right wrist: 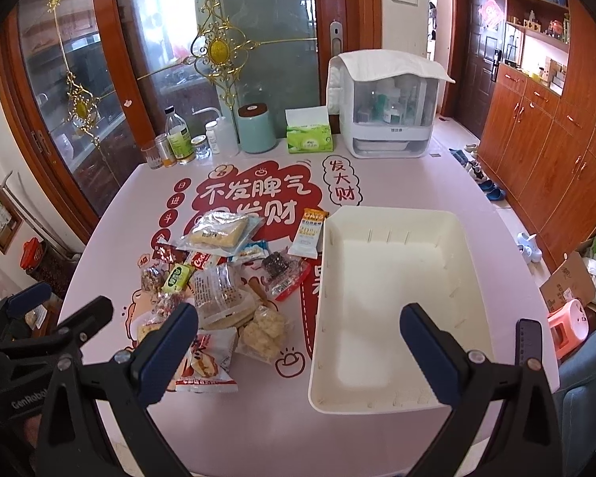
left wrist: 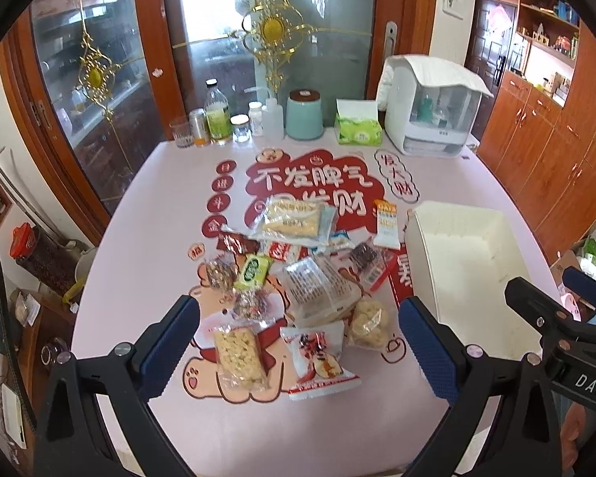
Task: Organize snacks
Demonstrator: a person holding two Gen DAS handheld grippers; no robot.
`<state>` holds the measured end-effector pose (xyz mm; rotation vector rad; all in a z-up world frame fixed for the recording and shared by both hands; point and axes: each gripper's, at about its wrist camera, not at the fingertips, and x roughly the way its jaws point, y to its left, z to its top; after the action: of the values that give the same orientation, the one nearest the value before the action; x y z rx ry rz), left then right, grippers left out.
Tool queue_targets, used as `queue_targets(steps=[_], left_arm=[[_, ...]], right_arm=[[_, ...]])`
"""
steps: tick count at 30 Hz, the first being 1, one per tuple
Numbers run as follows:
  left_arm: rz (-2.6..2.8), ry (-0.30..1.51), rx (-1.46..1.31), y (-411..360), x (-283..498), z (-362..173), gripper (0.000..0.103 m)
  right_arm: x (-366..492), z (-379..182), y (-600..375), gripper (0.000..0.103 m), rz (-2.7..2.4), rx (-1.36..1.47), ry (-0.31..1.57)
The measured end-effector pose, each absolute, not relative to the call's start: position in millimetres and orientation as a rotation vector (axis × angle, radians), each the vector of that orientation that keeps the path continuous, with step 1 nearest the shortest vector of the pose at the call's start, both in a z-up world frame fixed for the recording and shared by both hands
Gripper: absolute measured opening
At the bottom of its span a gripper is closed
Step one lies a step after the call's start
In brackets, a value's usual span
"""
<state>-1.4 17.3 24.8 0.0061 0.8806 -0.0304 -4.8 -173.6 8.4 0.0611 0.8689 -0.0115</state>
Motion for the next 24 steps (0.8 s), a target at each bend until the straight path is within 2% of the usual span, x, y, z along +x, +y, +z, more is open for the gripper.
queue_targets(steps=[9,24], left_arm=[[0.007,0.782,0.049,27,-4,47,0.100],[0.004,0.874,0.035,75,4,23,0.100]], right_arm=[[0,21,-172,0.102,-0.011,0.061,0.832],[15,6,-147,0.102,0.052,0.030,0.865]])
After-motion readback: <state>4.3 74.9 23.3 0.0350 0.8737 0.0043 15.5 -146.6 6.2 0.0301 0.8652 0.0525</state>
